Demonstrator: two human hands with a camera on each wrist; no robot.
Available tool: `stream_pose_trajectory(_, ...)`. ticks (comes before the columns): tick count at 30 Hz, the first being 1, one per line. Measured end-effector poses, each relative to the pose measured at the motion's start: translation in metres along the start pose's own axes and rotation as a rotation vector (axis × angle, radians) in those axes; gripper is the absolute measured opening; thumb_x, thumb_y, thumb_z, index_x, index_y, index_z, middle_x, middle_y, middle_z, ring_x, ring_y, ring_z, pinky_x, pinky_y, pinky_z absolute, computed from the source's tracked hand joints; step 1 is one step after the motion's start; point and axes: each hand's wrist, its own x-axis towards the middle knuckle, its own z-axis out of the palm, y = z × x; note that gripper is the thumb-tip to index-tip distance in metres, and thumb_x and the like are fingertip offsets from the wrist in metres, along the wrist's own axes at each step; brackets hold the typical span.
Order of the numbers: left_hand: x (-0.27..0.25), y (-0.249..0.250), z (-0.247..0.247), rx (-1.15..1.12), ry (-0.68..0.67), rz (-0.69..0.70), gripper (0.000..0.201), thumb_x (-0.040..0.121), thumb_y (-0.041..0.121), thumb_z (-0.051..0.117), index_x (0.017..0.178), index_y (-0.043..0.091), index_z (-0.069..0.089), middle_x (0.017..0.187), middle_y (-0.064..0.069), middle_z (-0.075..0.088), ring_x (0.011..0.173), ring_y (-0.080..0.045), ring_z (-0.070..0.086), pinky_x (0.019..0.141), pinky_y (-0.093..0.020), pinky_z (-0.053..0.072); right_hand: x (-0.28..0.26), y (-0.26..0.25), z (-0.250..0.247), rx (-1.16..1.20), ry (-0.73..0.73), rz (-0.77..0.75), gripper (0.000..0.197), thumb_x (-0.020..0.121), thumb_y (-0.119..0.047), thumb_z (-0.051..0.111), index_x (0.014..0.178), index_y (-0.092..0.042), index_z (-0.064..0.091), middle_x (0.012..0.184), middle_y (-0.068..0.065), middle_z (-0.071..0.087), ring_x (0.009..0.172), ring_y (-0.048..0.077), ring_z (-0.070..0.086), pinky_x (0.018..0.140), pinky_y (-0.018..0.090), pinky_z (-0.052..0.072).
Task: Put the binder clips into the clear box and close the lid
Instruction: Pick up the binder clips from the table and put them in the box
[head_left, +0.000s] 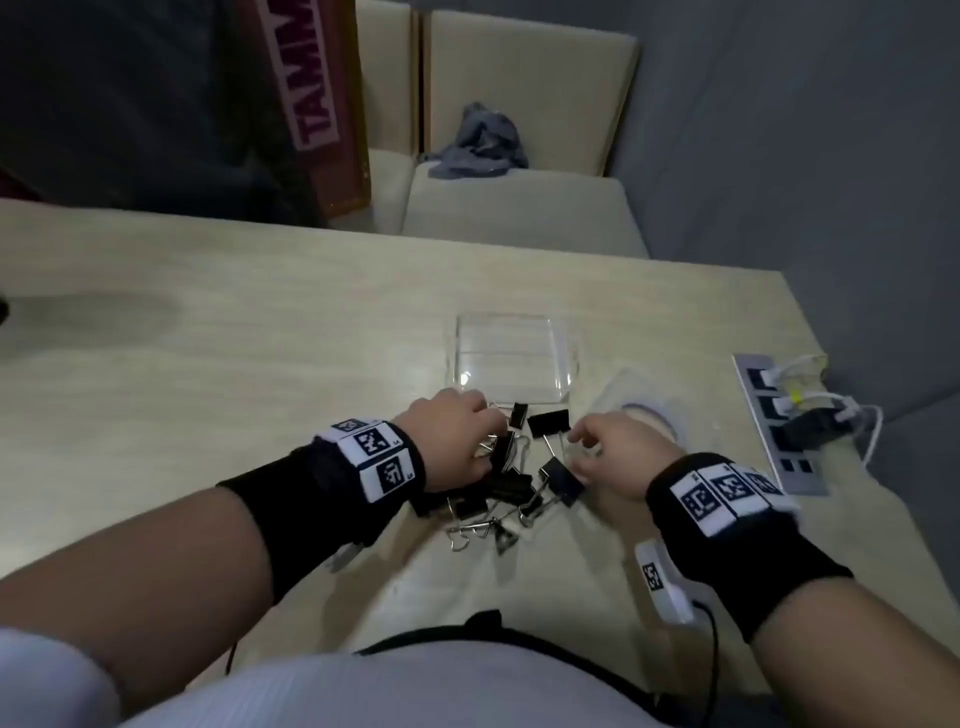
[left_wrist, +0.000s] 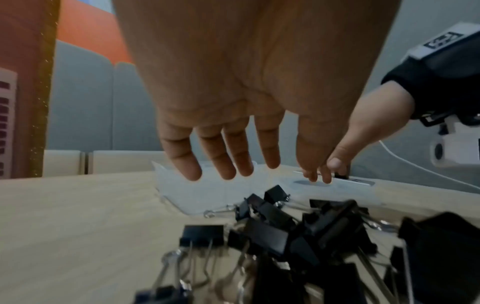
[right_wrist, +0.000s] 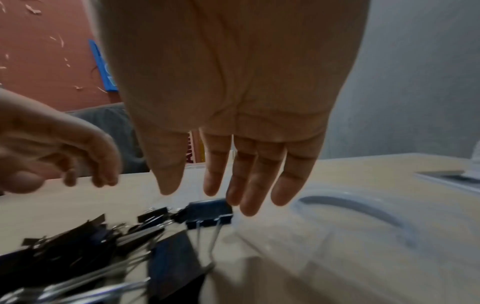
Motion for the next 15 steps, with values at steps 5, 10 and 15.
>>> stream_pose_trajectory(5, 0.015, 0.003, 0.01, 0.11, -0.094, 0.094, 0.064, 0.077, 0.055, 0.062, 0.135, 0.04, 0.039, 0.136, 0.003, 0.043, 0.124, -0.025, 0.041, 0.096, -0.044, 0.041, 0.002, -0.01, 0.032, -0.13, -0.121, -0.013, 0.052, 0.075, -0.037, 0.07, 0.122, -0.034, 0.048, 0.115, 0.0, 0.044, 0.097, 0.021, 0.057, 0.086, 0.037, 0.052)
stream_pose_trajectory(10, 0.019, 0.006, 0.017, 0.202, -0.113, 0.157, 0.052, 0.077, 0.047, 0.064, 0.125, 0.033, 0.05, 0.125, 0.002, 0.049, 0.118, -0.025, 0.042, 0.093, -0.043, 0.041, 0.001, 0.0, 0.041, -0.091, -0.069, -0.015, 0.04, 0.078, -0.02, 0.062, 0.115, -0.028, 0.049, 0.111, 0.002, 0.04, 0.084, 0.022, 0.057, 0.078, 0.037, 0.053)
stream_pose_trajectory(15, 0.021, 0.0, 0.019, 0.144, -0.058, 0.18, 0.027, 0.088, 0.042, 0.051, 0.11, 0.028, 0.058, 0.113, 0.005, 0.057, 0.111, -0.022, 0.048, 0.086, -0.037, 0.041, 0.001, 0.011, 0.028, 0.019, -0.039, 0.012, 0.048, 0.076, -0.023, 0.068, 0.121, -0.026, 0.052, 0.116, -0.002, 0.042, 0.092, 0.017, 0.055, 0.084, 0.026, 0.047)
